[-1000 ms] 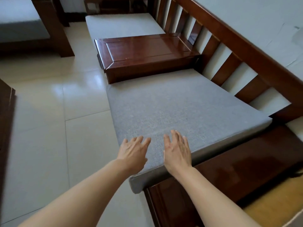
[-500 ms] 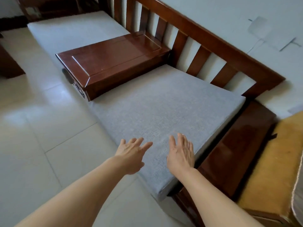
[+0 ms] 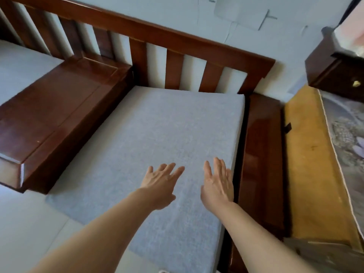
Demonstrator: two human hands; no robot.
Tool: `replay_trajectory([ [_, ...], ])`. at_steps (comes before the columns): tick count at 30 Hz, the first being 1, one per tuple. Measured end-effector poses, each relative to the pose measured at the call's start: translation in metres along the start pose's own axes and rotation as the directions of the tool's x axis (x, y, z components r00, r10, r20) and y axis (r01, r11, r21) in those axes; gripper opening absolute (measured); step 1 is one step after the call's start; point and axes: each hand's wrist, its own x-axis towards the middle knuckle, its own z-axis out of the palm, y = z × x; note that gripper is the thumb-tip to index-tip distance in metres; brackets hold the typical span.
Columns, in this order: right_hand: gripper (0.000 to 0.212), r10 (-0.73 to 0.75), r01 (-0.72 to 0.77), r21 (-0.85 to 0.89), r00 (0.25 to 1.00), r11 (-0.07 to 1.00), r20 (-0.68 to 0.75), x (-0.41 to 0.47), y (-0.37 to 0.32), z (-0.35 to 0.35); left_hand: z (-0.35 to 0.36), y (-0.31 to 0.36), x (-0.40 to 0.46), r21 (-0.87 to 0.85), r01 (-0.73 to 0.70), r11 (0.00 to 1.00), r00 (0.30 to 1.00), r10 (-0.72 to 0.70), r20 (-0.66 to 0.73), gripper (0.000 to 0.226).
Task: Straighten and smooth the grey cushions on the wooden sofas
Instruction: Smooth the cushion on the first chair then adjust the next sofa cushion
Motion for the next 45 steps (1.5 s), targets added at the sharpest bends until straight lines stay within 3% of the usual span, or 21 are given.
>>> replay_trajectory([
  [14, 0.086, 0.327, -0.326, 0.057, 0.945, 0.943, -0.002, 0.119, -0.021, -0.004, -0.031, -0.079, 0.165, 0.096, -0.317, 0.944, 0.947, 0.309, 0.089, 0.084],
  [21, 0.077, 0.309, -0.317, -0.024, 0.938, 0.948, -0.157, 0.212, 0.030, 0.012, -0.017, -0.044, 0.286, 0.113, -0.314, 0.943, 0.931, 0.329, -0.156, 0.062],
  [25, 0.065, 0.306, -0.314, -0.015, 0.932, 0.949, -0.195, 0.248, 0.049, 0.031, -0.002, -0.038, 0.340, 0.018, -0.347, 0.938, 0.921, 0.344, -0.185, 0.060],
  [30, 0.071, 0.283, -0.310, -0.034, 0.903, 0.950, -0.322, 0.263, 0.055, 0.055, 0.019, -0.043, 0.356, -0.020, -0.325, 0.945, 0.924, 0.313, -0.220, 0.057],
  [39, 0.065, 0.292, -0.320, -0.048, 0.907, 0.946, -0.304, 0.280, 0.052, 0.057, 0.023, -0.041, 0.354, -0.030, -0.295, 0.955, 0.932, 0.280, -0.232, 0.054],
  [43, 0.071, 0.265, -0.288, -0.059, 0.931, 0.956, -0.252, 0.283, 0.052, 0.050, 0.021, -0.040, 0.355, -0.010, -0.290, 0.957, 0.937, 0.281, -0.206, 0.065],
  [45, 0.064, 0.256, -0.268, -0.020, 0.940, 0.963, -0.226, 0.279, 0.053, 0.042, 0.014, -0.041, 0.353, 0.009, -0.298, 0.955, 0.931, 0.292, -0.220, 0.068],
])
